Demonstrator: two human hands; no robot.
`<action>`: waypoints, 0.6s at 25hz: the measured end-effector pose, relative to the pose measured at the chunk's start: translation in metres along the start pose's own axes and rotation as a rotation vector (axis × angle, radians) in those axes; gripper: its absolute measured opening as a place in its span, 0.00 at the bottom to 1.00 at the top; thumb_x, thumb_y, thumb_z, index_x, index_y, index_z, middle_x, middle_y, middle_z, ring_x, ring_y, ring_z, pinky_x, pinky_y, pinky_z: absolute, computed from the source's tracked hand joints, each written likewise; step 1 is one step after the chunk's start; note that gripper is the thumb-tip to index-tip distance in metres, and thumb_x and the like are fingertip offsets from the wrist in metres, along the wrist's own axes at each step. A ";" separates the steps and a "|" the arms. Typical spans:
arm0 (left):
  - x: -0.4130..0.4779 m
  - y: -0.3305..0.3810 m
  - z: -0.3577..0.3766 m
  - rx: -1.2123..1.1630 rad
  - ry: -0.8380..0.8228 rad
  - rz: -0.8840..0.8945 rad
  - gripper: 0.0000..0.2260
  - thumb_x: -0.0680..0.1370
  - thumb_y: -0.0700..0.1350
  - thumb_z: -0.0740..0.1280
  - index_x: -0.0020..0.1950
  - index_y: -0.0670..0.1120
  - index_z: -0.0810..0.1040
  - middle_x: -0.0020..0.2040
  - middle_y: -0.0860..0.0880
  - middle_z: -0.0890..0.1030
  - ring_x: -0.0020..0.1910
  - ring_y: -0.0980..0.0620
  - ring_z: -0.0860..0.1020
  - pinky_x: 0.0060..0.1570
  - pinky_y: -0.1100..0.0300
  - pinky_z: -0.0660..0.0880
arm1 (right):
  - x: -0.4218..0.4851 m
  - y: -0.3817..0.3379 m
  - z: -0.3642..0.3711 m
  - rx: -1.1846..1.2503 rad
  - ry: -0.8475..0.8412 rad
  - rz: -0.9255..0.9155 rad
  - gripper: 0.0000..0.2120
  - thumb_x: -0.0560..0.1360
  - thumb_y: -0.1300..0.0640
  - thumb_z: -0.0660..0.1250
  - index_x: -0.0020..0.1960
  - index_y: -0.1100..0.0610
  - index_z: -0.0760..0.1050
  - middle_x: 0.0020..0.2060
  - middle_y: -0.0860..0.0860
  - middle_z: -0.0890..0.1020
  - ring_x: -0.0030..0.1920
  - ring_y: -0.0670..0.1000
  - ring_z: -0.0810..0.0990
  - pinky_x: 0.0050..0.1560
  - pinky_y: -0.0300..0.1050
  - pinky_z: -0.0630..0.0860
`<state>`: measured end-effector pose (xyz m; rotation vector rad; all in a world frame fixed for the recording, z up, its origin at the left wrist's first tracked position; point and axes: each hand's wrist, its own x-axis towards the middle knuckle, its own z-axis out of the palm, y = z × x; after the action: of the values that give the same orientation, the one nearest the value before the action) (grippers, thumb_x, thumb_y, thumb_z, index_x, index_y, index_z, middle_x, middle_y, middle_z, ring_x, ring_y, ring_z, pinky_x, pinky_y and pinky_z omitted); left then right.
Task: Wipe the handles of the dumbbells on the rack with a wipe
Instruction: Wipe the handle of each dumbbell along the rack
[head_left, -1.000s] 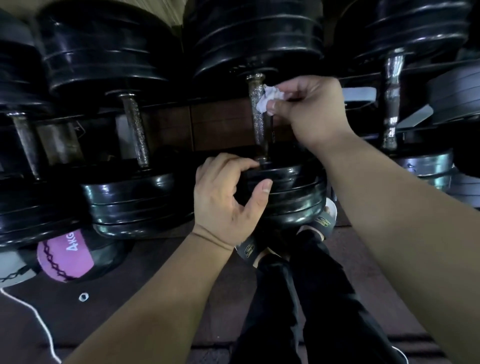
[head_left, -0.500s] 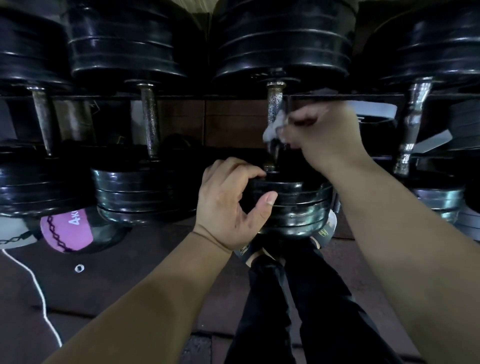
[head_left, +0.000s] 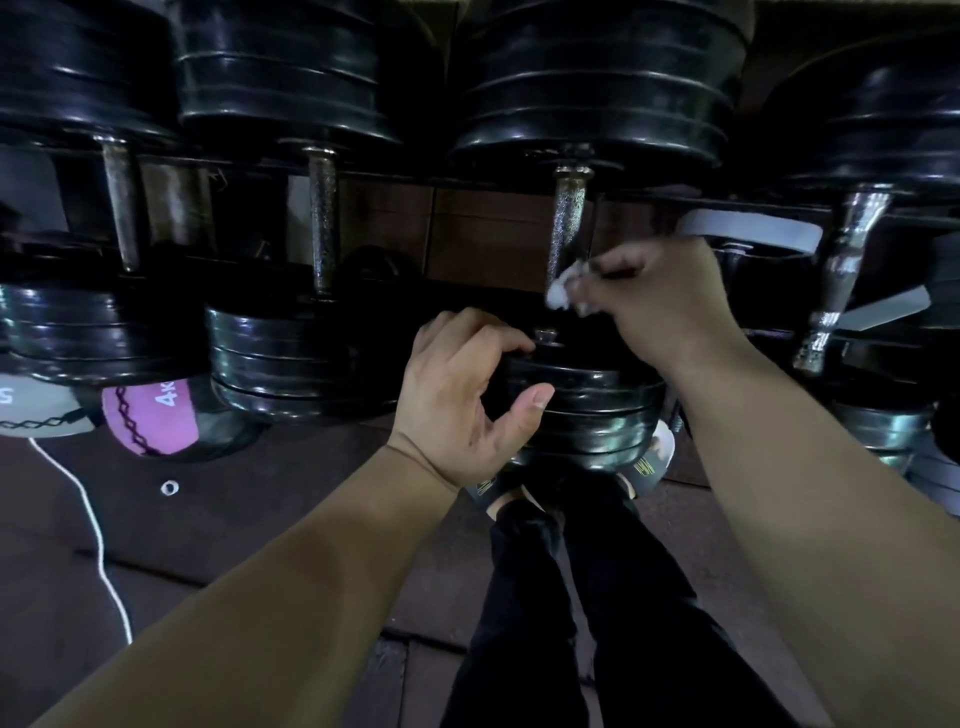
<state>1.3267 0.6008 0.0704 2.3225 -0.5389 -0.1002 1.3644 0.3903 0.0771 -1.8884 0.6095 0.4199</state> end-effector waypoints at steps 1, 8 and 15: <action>0.000 0.000 0.000 0.000 0.002 -0.001 0.26 0.81 0.64 0.61 0.53 0.41 0.83 0.44 0.46 0.80 0.44 0.47 0.78 0.51 0.49 0.74 | 0.007 -0.005 0.000 0.077 0.058 -0.001 0.10 0.73 0.56 0.77 0.33 0.52 0.83 0.29 0.47 0.85 0.30 0.42 0.81 0.42 0.44 0.82; 0.000 0.000 0.001 0.006 0.009 -0.002 0.28 0.81 0.65 0.59 0.53 0.41 0.83 0.44 0.45 0.80 0.44 0.46 0.77 0.51 0.49 0.74 | 0.013 -0.001 -0.001 0.073 0.040 0.028 0.10 0.72 0.54 0.78 0.33 0.52 0.82 0.26 0.45 0.83 0.27 0.37 0.78 0.34 0.36 0.77; -0.001 -0.002 0.002 0.018 0.011 -0.001 0.28 0.81 0.64 0.59 0.53 0.40 0.83 0.47 0.45 0.81 0.45 0.46 0.78 0.50 0.47 0.74 | 0.022 -0.002 -0.001 0.195 -0.002 0.093 0.07 0.70 0.60 0.80 0.39 0.53 0.83 0.34 0.54 0.87 0.31 0.44 0.84 0.39 0.39 0.83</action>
<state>1.3257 0.6008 0.0674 2.3393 -0.5356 -0.0832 1.3837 0.3852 0.0668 -1.6790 0.7128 0.4067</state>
